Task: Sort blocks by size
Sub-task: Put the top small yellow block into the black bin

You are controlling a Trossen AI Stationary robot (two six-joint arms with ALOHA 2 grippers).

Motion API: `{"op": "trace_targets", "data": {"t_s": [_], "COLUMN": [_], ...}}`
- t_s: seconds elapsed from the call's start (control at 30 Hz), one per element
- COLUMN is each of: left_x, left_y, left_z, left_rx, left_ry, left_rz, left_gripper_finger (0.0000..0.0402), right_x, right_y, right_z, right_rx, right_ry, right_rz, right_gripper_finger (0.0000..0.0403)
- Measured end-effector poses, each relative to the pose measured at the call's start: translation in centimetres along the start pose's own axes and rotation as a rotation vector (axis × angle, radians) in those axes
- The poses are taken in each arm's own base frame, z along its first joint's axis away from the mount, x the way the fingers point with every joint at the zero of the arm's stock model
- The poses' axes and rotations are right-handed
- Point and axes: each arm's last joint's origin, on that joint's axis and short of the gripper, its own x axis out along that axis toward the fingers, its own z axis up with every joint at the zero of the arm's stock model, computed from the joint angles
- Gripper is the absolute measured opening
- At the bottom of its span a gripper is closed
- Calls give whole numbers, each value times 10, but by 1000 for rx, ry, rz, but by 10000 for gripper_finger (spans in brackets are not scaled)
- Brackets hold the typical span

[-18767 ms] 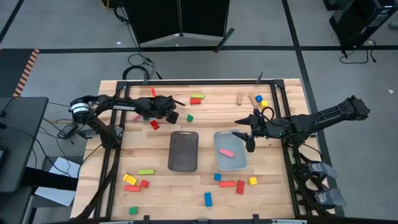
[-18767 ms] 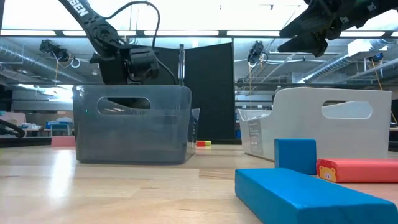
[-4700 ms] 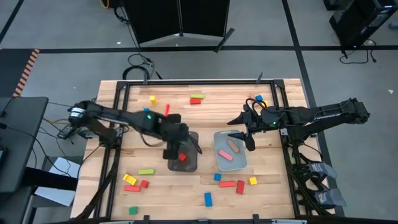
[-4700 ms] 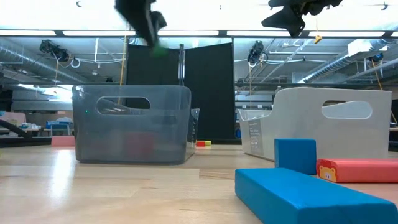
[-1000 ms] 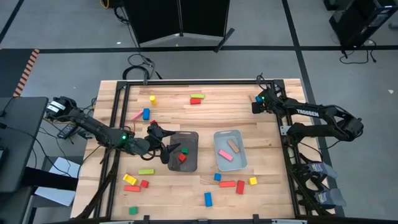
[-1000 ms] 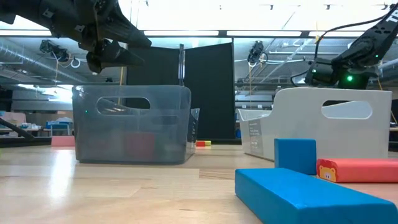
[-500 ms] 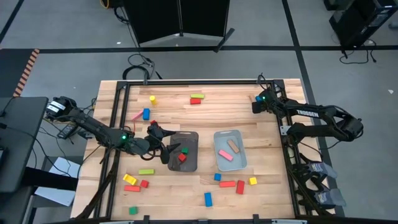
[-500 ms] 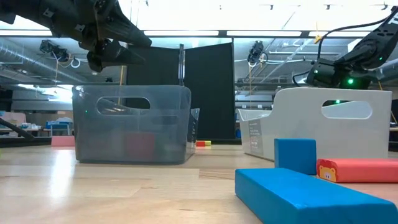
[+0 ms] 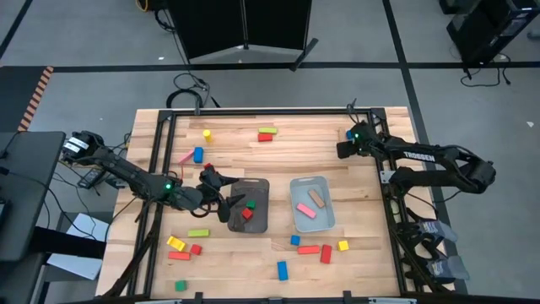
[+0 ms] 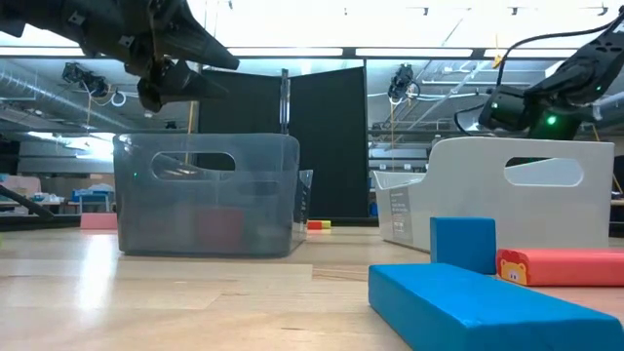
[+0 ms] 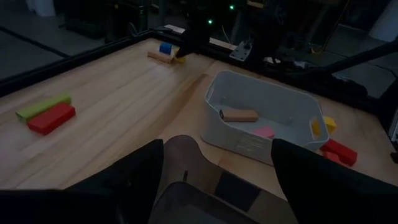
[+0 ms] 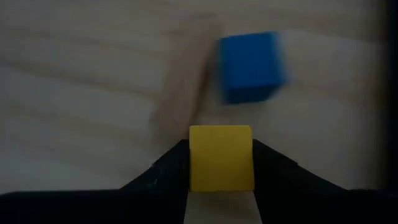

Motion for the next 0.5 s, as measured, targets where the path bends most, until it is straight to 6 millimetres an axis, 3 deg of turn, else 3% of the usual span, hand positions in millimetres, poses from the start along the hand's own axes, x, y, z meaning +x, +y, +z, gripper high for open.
{"op": "trace_targets", "data": {"t_s": [0.27, 0.5], "left_x": [0, 0], "left_y": [0, 0], "left_z": [0, 1], "left_rx": [4, 26], "left_ry": [0, -4], "left_rz": [0, -2], "left_gripper_finger": [305, 305], "right_x": [-37, -81], "right_y": [34, 66], "right_z": [-1, 2], "right_rx": [-78, -338], "right_ry": [-131, -314], "right_rz": [319, 866], "right_gripper_finger": [146, 146]}}
